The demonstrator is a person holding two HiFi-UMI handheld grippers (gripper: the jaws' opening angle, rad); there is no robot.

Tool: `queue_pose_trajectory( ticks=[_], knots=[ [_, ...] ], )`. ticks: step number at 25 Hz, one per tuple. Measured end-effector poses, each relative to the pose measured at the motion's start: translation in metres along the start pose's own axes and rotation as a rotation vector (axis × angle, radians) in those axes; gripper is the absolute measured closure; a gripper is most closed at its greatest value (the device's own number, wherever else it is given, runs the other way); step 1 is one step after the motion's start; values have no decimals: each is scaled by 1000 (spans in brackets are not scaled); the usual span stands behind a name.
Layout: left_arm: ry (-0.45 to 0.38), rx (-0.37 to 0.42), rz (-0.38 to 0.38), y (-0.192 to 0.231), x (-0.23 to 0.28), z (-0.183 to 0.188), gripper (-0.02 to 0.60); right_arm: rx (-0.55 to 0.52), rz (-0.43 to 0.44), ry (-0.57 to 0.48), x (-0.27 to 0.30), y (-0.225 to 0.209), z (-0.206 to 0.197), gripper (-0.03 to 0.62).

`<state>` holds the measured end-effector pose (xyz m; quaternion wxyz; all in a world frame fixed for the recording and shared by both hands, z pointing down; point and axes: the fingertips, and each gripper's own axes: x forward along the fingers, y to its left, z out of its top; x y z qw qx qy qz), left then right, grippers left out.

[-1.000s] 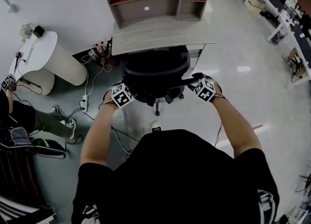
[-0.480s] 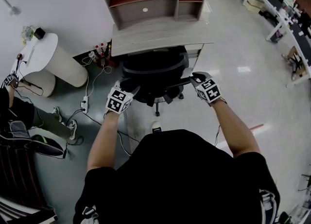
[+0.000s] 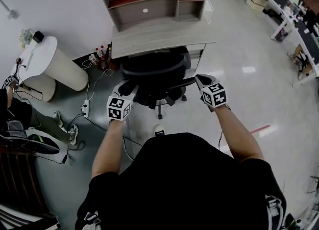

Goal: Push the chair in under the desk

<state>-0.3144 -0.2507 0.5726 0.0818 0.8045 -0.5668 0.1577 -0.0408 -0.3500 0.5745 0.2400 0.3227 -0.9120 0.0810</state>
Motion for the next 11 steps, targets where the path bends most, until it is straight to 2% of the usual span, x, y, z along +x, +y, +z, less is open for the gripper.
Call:
queue_pose_trajectory(
  ticks=[11],
  knots=[
    [4, -27, -1, -12, 3, -5, 466, 63, -20, -8, -5, -4, -5, 597]
  ],
)
